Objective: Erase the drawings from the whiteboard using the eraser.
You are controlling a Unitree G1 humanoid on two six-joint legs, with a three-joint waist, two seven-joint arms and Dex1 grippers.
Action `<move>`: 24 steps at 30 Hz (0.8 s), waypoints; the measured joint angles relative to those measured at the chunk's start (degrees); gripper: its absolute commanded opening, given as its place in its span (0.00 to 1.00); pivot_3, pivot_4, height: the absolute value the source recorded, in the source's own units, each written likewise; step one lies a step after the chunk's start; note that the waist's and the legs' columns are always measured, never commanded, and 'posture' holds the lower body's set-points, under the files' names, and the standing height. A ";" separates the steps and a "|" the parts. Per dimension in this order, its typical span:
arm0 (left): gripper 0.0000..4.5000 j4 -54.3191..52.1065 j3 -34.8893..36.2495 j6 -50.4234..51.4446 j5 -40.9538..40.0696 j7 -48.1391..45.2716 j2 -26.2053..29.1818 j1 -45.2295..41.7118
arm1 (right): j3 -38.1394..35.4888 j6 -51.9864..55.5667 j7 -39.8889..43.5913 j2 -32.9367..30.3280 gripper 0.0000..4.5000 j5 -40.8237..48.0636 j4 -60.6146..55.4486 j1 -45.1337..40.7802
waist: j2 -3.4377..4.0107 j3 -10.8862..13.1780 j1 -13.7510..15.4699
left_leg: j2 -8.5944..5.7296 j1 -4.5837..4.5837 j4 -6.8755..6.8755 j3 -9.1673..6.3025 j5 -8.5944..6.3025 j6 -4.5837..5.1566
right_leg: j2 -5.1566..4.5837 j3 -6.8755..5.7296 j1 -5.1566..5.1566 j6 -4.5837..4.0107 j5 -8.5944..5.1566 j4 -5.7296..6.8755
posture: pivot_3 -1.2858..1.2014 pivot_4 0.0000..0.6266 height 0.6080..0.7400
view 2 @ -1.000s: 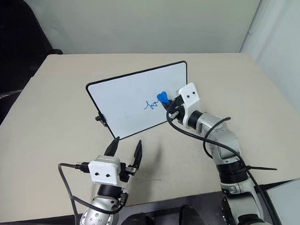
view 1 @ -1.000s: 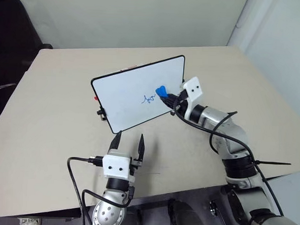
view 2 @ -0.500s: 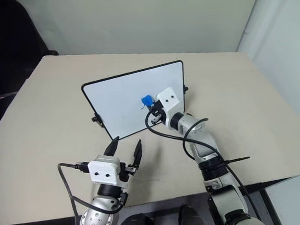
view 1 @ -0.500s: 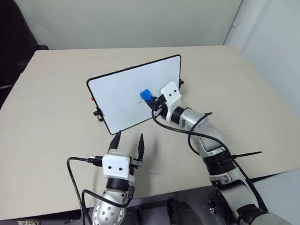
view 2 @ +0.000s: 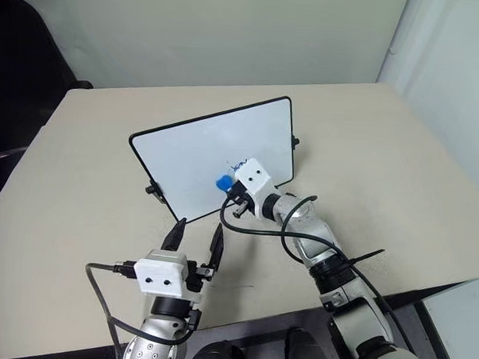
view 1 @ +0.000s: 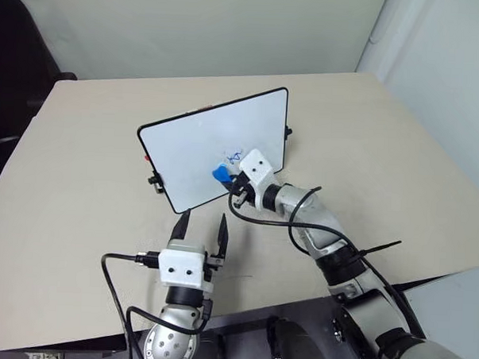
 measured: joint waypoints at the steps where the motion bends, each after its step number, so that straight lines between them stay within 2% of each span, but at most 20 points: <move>1: 0.76 -0.03 0.00 0.00 0.03 0.00 0.00 0.03 | -0.07 -0.34 -0.02 0.25 0.09 -0.10 0.42 -0.08 | 0.00 0.00 -0.01 | 0.01 0.00 0.00 0.00 0.00 0.00 | 0.00 0.00 0.00 -0.01 0.00 0.00 | 0.52 0.24 0.93; 8: 0.76 -0.36 0.00 0.00 0.26 0.01 0.00 0.27 | -2.85 -2.01 -1.42 2.93 0.09 0.39 4.51 -0.88 | -0.01 0.01 -0.12 | 0.08 -0.01 0.01 -0.01 0.06 -0.07 | 0.03 0.00 -0.03 -0.13 0.08 0.02 | 0.52 0.24 0.93; 14: 0.76 -0.41 -0.02 0.11 0.31 0.01 0.00 0.50 | -6.81 -3.83 -2.86 3.08 0.09 0.68 5.93 -0.99 | -0.02 0.01 -0.10 | 0.07 -0.02 0.04 0.00 0.20 -0.06 | 0.02 0.00 0.01 -0.25 0.16 0.00 | 0.52 0.24 0.93; 24: 0.76 -0.47 -0.06 0.14 0.37 -0.02 0.02 0.54 | -13.61 -4.71 -7.56 2.61 0.09 1.18 11.59 -5.10 | -0.03 0.02 -0.16 | 0.07 -0.02 0.10 -0.01 0.41 0.00 | 0.02 0.01 -0.04 0.02 0.05 -0.01 | 0.52 0.24 0.93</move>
